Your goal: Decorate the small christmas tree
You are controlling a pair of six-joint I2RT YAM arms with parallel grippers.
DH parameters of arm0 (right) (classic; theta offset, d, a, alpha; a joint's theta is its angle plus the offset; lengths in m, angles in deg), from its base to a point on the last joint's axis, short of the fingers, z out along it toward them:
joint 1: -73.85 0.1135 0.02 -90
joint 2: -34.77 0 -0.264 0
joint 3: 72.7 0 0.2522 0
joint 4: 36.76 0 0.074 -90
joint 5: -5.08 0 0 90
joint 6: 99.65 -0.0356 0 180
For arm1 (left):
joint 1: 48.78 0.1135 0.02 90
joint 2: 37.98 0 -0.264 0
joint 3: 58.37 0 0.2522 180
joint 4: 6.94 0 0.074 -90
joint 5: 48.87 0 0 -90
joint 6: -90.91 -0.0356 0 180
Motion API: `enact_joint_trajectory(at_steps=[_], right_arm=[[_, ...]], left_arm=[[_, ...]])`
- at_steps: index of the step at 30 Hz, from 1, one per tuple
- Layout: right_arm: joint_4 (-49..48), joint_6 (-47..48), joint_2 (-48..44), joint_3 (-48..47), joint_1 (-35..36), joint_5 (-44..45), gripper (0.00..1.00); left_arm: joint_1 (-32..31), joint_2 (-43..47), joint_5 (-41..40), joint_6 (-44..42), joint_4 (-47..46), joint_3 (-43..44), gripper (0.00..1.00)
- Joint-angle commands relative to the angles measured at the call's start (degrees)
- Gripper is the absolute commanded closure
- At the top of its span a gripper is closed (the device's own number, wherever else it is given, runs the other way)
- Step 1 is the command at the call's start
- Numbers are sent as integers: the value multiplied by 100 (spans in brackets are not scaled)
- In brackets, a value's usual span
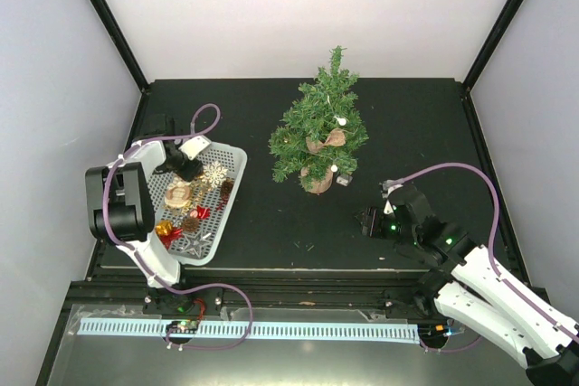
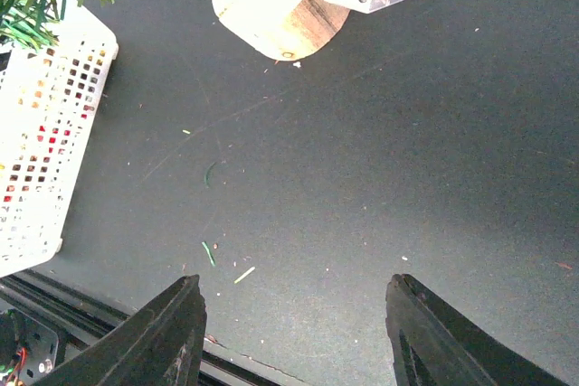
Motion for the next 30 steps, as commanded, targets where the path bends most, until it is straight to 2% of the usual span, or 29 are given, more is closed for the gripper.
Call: enact_joint_trajectory(at_steps=[1,4,7,11,17,20,25,30], right_arm=[[-92,-81,-78,-15,40,-42,44],[-75,-79,-92,-6,37,-28,44],[-26,-82,-129,-19,41,-6,44],[24,-66,-172,0,36,32,44],[-186,-34,-38,101,36,-61,44],[-229,20,77,51,42,-82,44],[-249,27,94,29,49,-93,44],[-170,-15,-48,96,49,-34,44]], left_arm=[[-9,-121,73,9,94,166,59],[-2,-109,166,-16,234,200,59],[1,60,390,-280,564,165,51],[-5,572,858,-927,1069,-293,41],[-9,1239,665,-1259,1083,-987,40],[-8,1293,591,-1272,1060,-1112,43],[-26,1209,404,-1118,800,-1216,40],[-36,1444,798,-1267,1179,-1347,40]])
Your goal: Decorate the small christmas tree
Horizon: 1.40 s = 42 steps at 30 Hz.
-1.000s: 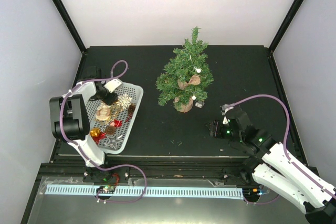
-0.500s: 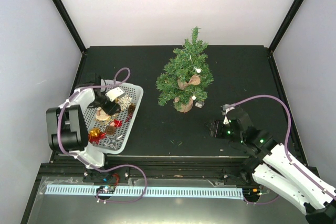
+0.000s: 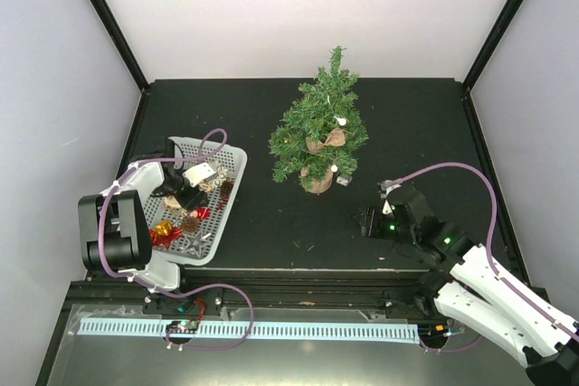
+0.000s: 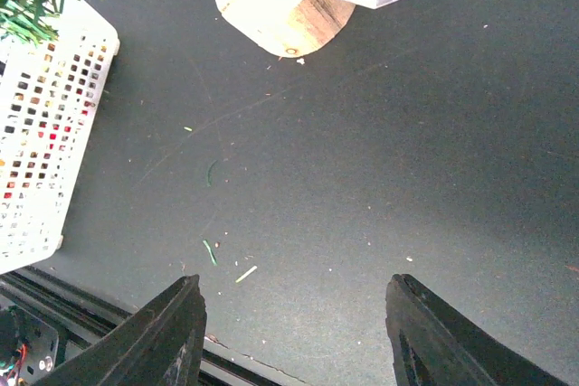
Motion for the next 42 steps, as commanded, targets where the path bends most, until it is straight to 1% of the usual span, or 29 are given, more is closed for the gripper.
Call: enact_joint_trajectory(at_steps=[1,4,6,12,14,16,17,18,22,24,25,28,33,35,37,39,40,42], right_arm=[[-66,-38,-169,81,29,8,44],[-117,-33,-137,115,31,-26,44],[-129,-7,-81,95,24,-51,44],[-92,27,-111,53,28,-47,44],[-106,6,-132,82,24,-72,44],[-147,0,-132,105,24,-100,44],[-158,-4,-127,106,26,-100,44],[-161,0,-119,107,23,-102,44],[-183,20,-89,98,25,-102,44],[-202,29,-74,98,29,-100,44],[-209,30,-64,98,26,-100,44],[-206,39,-80,100,23,-103,44],[-180,87,-215,73,34,-118,44],[-223,273,-214,13,150,-224,48],[25,462,-30,-242,562,245,50],[261,544,196,-641,1149,847,51],[337,544,282,-774,1426,1089,51],[370,545,431,-990,1800,1364,51]], left_arm=[[-26,323,394,-278,317,-165,40],[-27,426,567,-515,623,-199,41],[-25,365,557,-690,740,-229,44],[-5,223,126,-892,528,-451,51],[-10,231,-4,-910,427,-508,50],[-10,231,-110,-873,285,-529,45],[-9,233,-150,-867,232,-531,47],[-10,230,-164,-862,219,-524,51],[-12,277,-81,-777,311,-383,78],[-15,349,78,-730,422,-268,94],[-17,392,151,-695,476,-196,98],[-8,513,452,-597,739,113,99],[-10,793,1135,-449,1447,786,98],[-6,910,1483,-418,1788,1090,98],[-13,1039,1913,-368,2148,1403,99],[-54,1105,2555,-421,2580,1727,98],[-91,1148,2722,-459,2801,1882,99],[-195,1256,3288,-522,3167,2162,98]])
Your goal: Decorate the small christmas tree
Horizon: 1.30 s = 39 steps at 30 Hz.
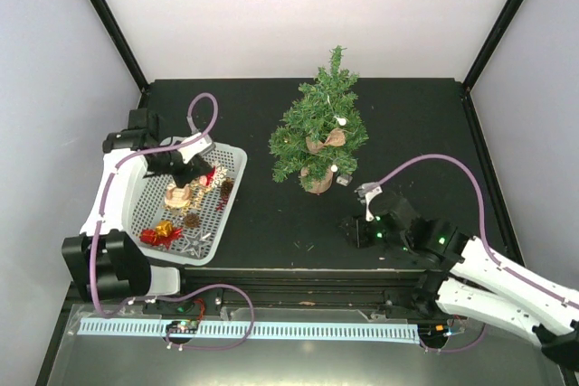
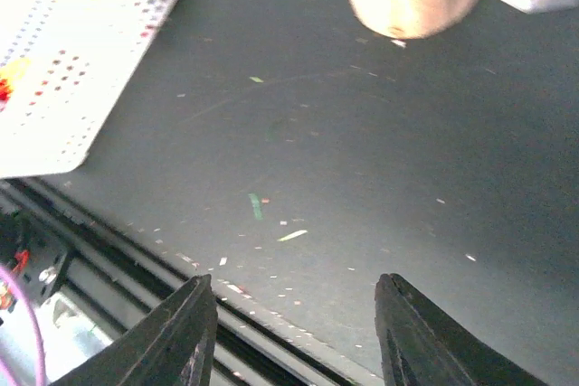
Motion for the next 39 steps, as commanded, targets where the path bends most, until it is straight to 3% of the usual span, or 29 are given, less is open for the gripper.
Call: enact_joint_trajectory(at_steps=[1,8,21,28,35,39], right_arm=[[121,214,223,-645,804,940,50],[-922,382,157,-1030,1109,208,49],[-2270,616,1657,-2198,1903,-592,49],[-2293,575,1937,-2337,2033,-693,51],[-2486,436,1998,-2245,2060,-751,68],[-2578,423,2057,-2257,2110,-779,70]], left_arm=[[-232,310,1660,-138,1268,652,98],[-1665,1033,2108,-82,1533,915,99],[-3653,1413,2551,829,1220,928,98],[-3803,1542,2567,913,1181,998,98],[-3815,1656,2631,948,1159,970,99],[-3830,1667,2671,936,1144,917,98]])
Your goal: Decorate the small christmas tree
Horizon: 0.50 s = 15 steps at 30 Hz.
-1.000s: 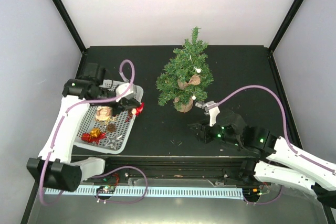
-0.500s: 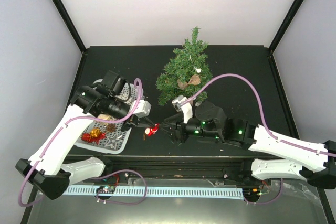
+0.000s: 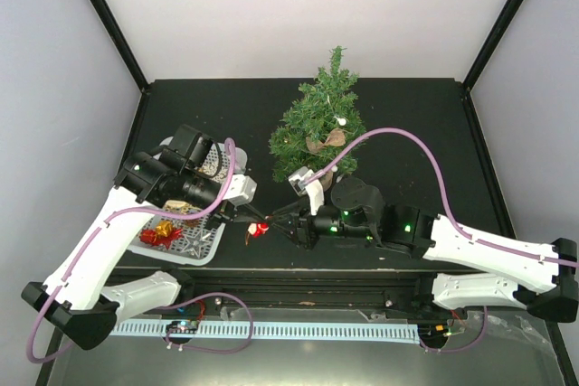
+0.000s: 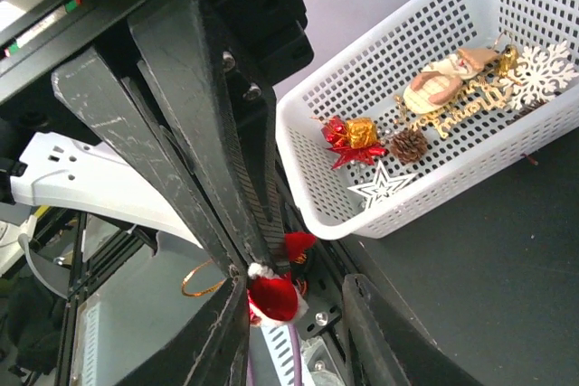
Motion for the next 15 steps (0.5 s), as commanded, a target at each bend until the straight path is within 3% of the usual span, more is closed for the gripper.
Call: enact_joint_trajectory(at_steps=[1,5,12,15], right_arm=[[-314,-22,72,-69,79,-64,70],[-325,-23,142,-116,107,-100,67],[-403,-3,235,-171,150,-136,93],[-443,-26,168,-115,159,-27,99]], left_arm=[[-53,95,328,41,-77,82,98],[-56,135,312,65,-138,7,98],[-55,177,303,80,-179,23,99],[-60,201,273,70,-174,7,98]])
